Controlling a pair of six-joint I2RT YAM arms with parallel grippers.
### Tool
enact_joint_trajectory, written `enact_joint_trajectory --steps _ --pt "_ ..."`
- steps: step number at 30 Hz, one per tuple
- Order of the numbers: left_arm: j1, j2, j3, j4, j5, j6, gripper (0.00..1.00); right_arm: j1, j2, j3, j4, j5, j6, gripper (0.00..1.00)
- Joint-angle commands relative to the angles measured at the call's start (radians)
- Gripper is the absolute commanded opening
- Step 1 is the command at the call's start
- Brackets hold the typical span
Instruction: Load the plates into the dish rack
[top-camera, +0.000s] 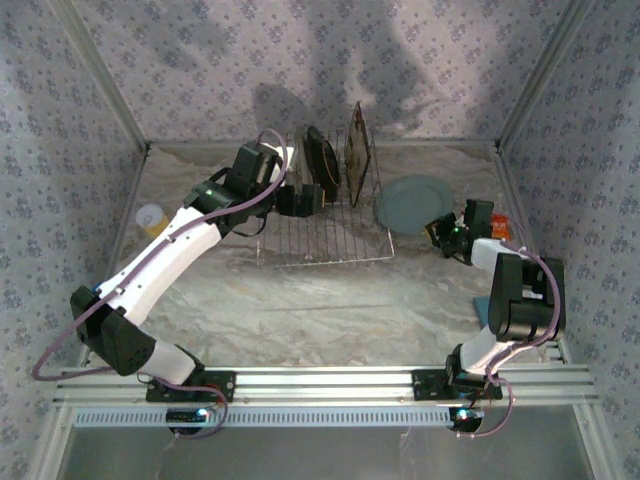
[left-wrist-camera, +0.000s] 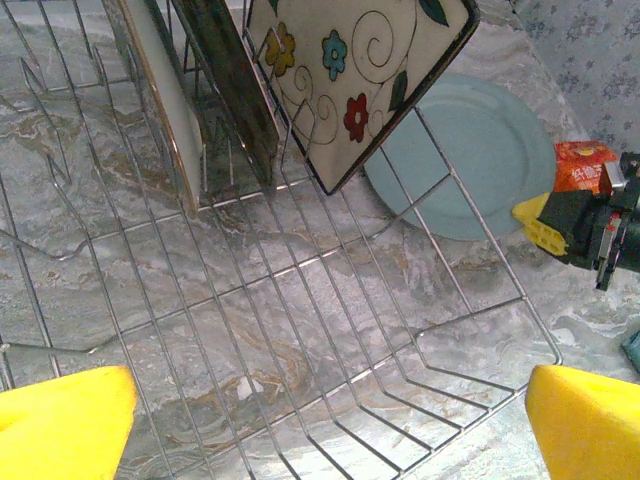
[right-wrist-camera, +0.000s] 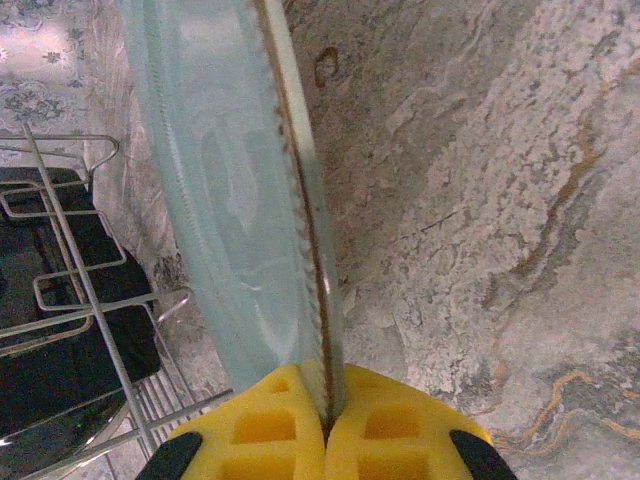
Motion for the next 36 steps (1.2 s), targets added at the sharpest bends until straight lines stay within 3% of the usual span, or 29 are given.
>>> enact_joint_trajectory --steps 1,15,36 --pt "0.006 -0.027 -0.008 -0.018 -0.016 0.007 0.99 0.011 -0.021 0.041 -0.076 0.032 -0.042 0.00" --pt "0.006 -0.047 -0.016 -0.014 -0.010 -0.002 0.99 -0.017 -0.152 0.120 -0.235 0.051 -0.081 0.00" --pt "0.006 -0.047 -0.023 -0.005 0.004 -0.029 0.99 -0.043 -0.245 0.149 -0.262 0.052 -0.081 0.00"
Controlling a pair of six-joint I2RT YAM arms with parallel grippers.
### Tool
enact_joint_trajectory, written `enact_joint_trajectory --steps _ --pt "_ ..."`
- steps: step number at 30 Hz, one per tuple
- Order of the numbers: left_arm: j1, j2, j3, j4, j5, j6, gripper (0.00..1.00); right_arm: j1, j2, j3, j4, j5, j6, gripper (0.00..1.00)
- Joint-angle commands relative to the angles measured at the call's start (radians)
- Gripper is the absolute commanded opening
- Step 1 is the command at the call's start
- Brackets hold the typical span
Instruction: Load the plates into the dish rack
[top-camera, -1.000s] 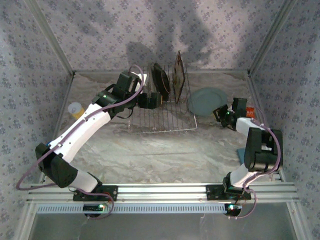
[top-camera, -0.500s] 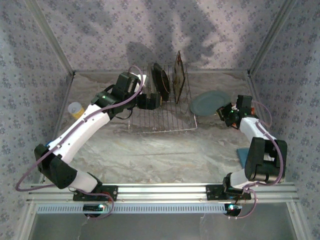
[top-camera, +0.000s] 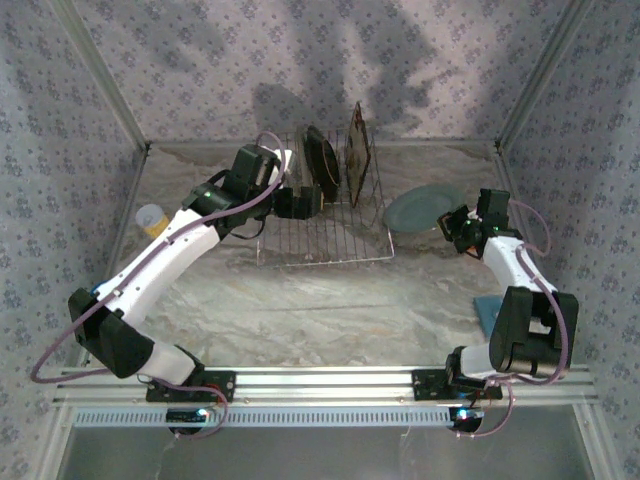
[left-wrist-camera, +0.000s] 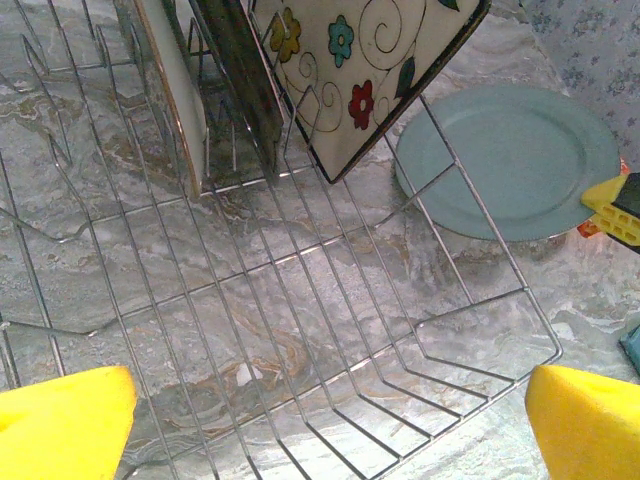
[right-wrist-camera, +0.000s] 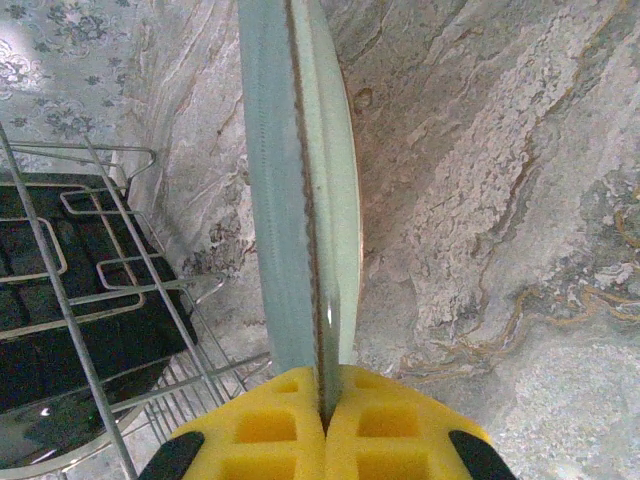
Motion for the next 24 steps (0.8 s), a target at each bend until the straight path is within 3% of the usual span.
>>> enact_joint_trajectory --steps 1,24 --pt "0.007 -0.033 -0.005 0.007 0.004 -0.009 0.99 -0.011 -0.044 0.051 0.057 -0.008 -0.020 0.00" --pt "0.005 -0.048 -0.017 0.009 0.004 -0.018 0.99 -0.040 -0.125 -0.049 0.235 -0.021 0.056 0.00"
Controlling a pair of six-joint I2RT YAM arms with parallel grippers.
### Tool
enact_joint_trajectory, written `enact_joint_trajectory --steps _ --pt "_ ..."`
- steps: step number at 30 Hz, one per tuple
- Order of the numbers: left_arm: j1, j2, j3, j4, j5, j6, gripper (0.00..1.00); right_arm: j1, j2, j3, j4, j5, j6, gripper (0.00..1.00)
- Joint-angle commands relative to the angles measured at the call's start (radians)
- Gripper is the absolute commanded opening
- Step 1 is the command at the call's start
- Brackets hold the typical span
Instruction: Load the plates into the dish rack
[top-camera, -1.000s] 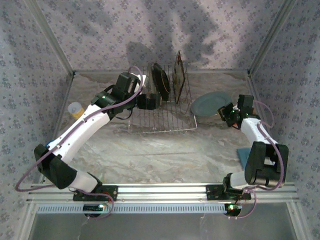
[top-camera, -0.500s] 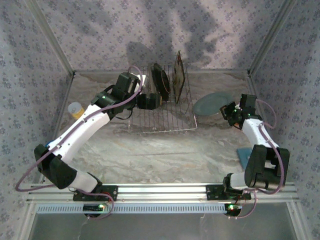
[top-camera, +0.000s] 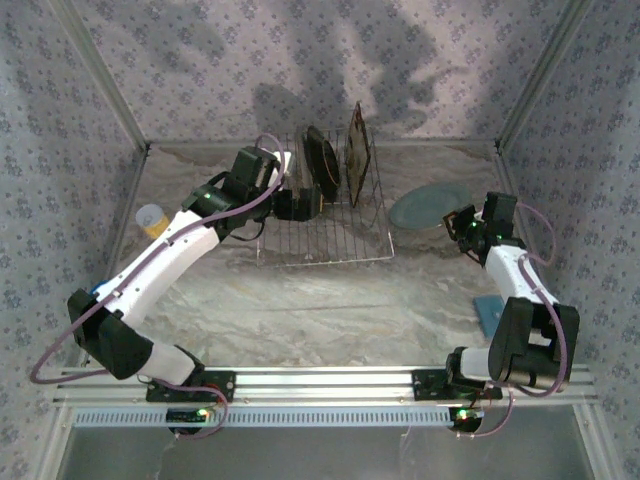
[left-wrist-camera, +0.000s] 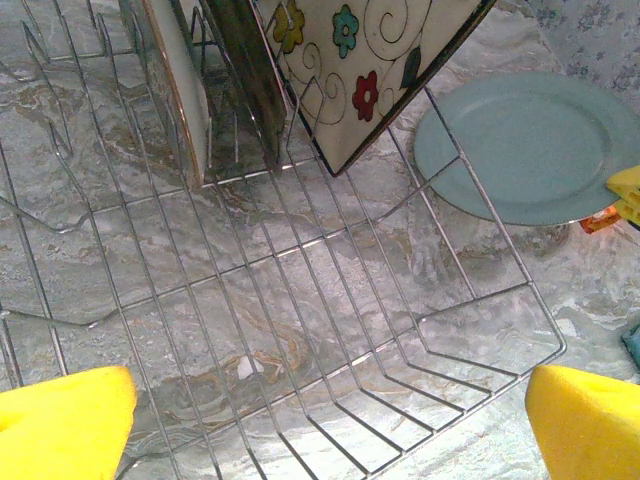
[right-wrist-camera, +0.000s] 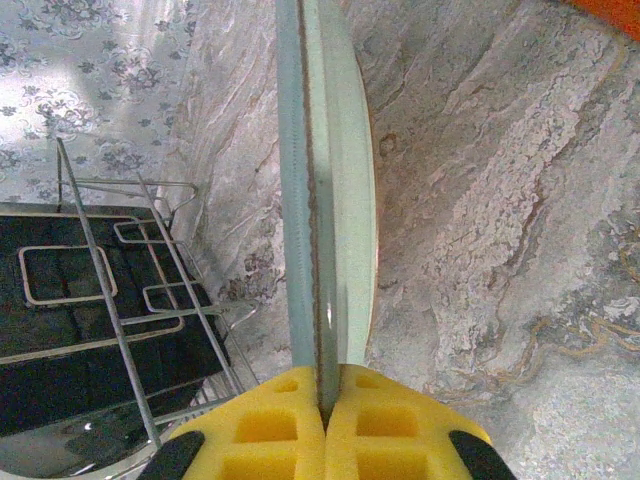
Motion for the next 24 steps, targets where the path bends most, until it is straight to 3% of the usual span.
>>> enact_joint_trajectory --steps 1,24 --pt "0.006 -0.040 -0.001 0.010 0.005 -0.013 0.99 -0.012 -0.060 0.017 0.121 -0.021 0.012 0.00" --pt "-0.003 -0.042 -0.006 0.024 0.012 -0.067 0.99 -0.040 -0.181 0.068 0.085 -0.039 0.063 0.00"
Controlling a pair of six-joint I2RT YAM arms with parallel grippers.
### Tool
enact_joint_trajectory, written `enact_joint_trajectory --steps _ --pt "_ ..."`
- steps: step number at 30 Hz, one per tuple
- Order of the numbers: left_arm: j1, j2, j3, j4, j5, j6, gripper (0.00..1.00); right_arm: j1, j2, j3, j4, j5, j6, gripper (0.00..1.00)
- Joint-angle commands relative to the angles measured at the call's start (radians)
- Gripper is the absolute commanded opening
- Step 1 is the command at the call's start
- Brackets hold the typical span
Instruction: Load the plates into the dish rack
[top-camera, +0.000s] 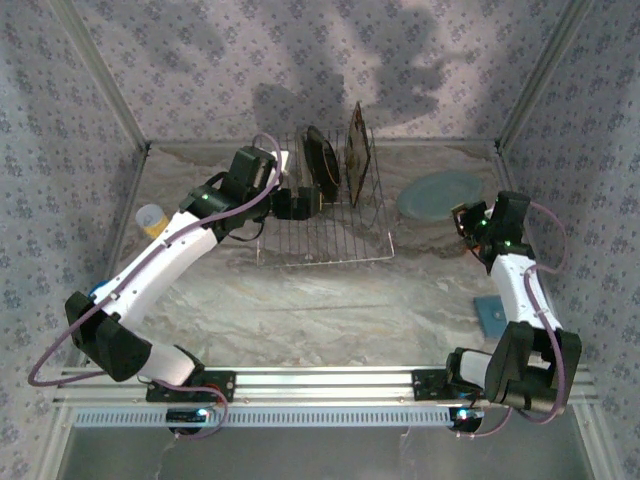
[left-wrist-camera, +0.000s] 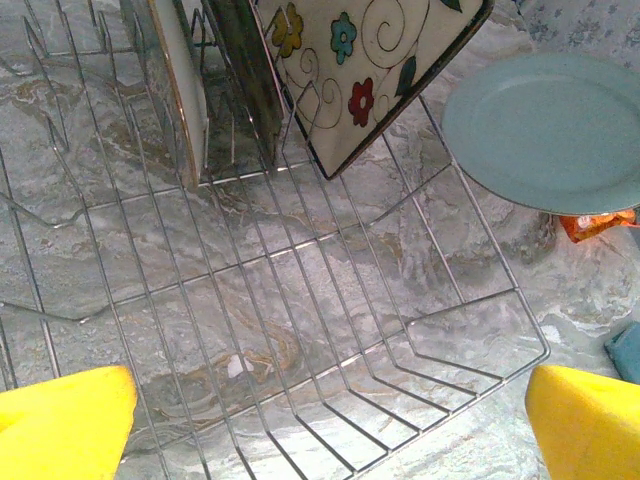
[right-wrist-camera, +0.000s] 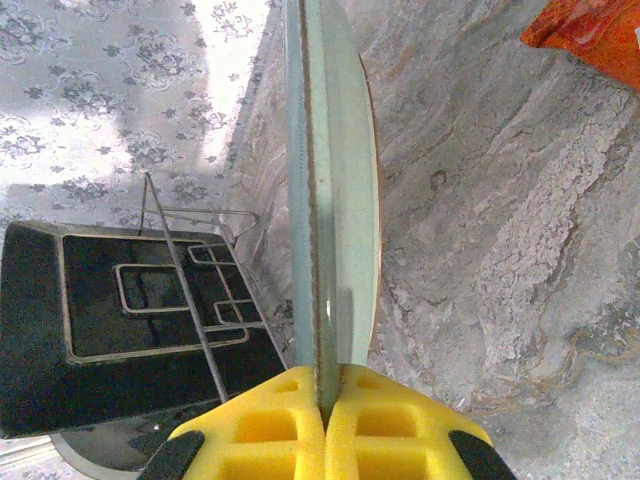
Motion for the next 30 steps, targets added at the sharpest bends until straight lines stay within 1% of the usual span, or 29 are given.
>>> enact_joint_trajectory --steps 1,10,12,19,24,30 --pt "-0.004 -0.029 -0.004 0.023 0.007 -0.037 0.99 -0.009 -0.064 0.072 0.083 -0.038 0.018 0.00" --pt "-0.017 -0.028 -0.006 0.036 -0.013 -0.111 0.99 -0.009 -0.118 0.109 0.066 -0.055 0.050 0.00" --pt "-0.020 -0.030 -0.010 0.040 -0.020 -0.144 0.99 -0.009 -0.133 0.120 0.059 -0.058 0.056 0.00" --pt "-0.038 -0.050 -0.060 0.089 -0.046 -0.331 0.99 -0.007 -0.175 0.162 0.037 -0.072 0.081 0.00" --pt "-0.062 -0.065 -0.102 0.176 -0.066 -0.467 0.99 0.005 -0.190 0.193 0.022 -0.079 0.098 0.00" --pt "-0.090 -0.038 -0.102 0.270 -0.059 -0.559 0.99 0.035 -0.210 0.223 0.002 -0.071 0.116 0.00"
